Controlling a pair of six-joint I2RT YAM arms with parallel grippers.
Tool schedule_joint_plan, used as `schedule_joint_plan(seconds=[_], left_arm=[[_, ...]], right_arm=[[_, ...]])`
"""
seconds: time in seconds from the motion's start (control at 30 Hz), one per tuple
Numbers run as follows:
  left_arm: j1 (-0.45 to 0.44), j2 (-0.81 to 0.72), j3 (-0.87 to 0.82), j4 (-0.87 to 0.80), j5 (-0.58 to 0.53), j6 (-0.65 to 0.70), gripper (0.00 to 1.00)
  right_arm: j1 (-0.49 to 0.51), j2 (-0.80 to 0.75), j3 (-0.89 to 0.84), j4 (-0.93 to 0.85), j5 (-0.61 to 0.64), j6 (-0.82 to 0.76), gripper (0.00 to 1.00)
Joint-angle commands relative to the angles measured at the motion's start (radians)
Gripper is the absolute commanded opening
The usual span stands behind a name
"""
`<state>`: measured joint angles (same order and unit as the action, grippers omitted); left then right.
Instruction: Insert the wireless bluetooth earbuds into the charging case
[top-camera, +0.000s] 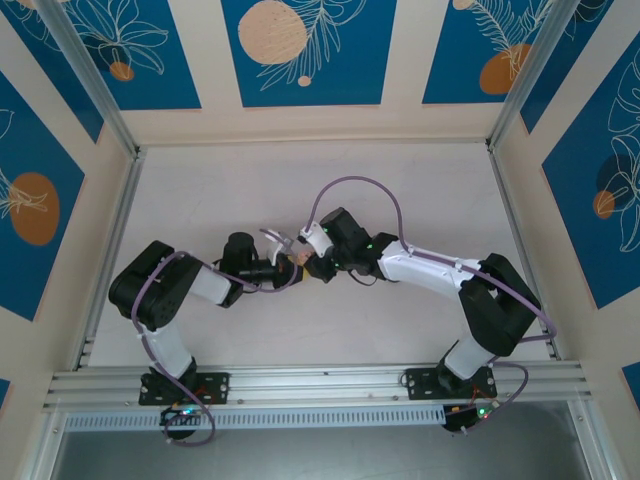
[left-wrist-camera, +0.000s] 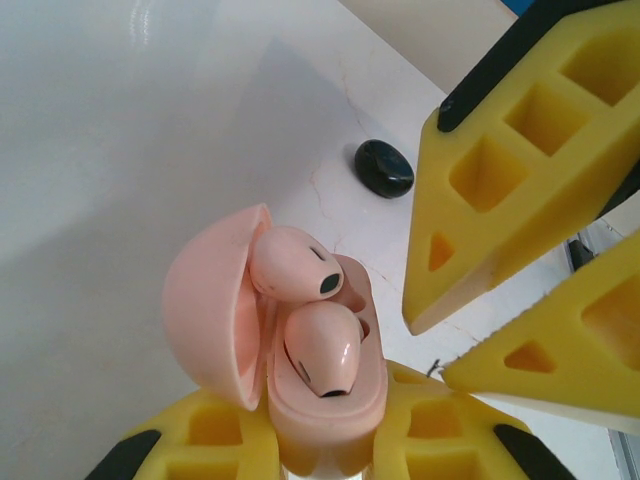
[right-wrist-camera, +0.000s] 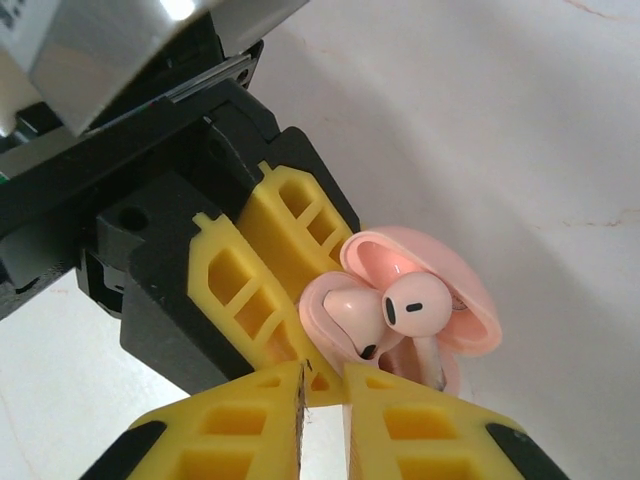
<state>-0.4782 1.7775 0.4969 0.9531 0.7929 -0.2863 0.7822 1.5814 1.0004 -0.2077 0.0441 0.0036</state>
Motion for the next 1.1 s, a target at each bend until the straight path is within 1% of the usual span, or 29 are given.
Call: schedule_joint_plan(seconds=[0.0, 0.1, 0.2, 0.3, 0.4, 0.7, 0.83, 0.93, 1.07], left_arm=[[-0.007, -0.025, 0.005, 0.022, 0.014, 0.030, 0.14], [-0.007, -0.035, -0.003, 0.018, 0.005, 0.052, 0.14], [-0.007, -0.038, -0.006, 0.014, 0.006, 0.067, 0.14], [-0.007, -0.038, -0.020, 0.052, 0.008, 0.079, 0.14], [-0.007, -0.038, -0.023, 0.073, 0.011, 0.083, 0.14], [-0.007, -0.043, -0.037, 0.116, 0.018, 0.106, 0.14], [-0.007, -0.046, -0.065, 0.193, 0.032, 0.140, 0.14], [-0.007, -0.049, -0.070, 0.208, 0.040, 0.157, 0.13], [-0.008, -0.054, -0.070, 0.206, 0.042, 0.179, 0.13]], right_arm=[[-0.015, -0.007, -0.002, 0.014, -0.061, 0.021, 0.19], [-0.029, -0.018, 0.004, 0.004, -0.101, 0.023, 0.19], [-0.042, -0.032, 0.003, 0.003, -0.149, 0.033, 0.22], [-0.055, -0.048, 0.006, 0.001, -0.203, 0.042, 0.24], [-0.063, -0.065, 0.010, -0.007, -0.230, 0.053, 0.26], [-0.085, -0.126, 0.015, -0.040, -0.258, 0.085, 0.27], [-0.121, -0.154, 0.015, -0.039, -0.296, 0.147, 0.27], [-0.146, -0.165, 0.020, -0.054, -0.308, 0.190, 0.27], [-0.159, -0.156, 0.062, -0.137, -0.269, 0.217, 0.28]])
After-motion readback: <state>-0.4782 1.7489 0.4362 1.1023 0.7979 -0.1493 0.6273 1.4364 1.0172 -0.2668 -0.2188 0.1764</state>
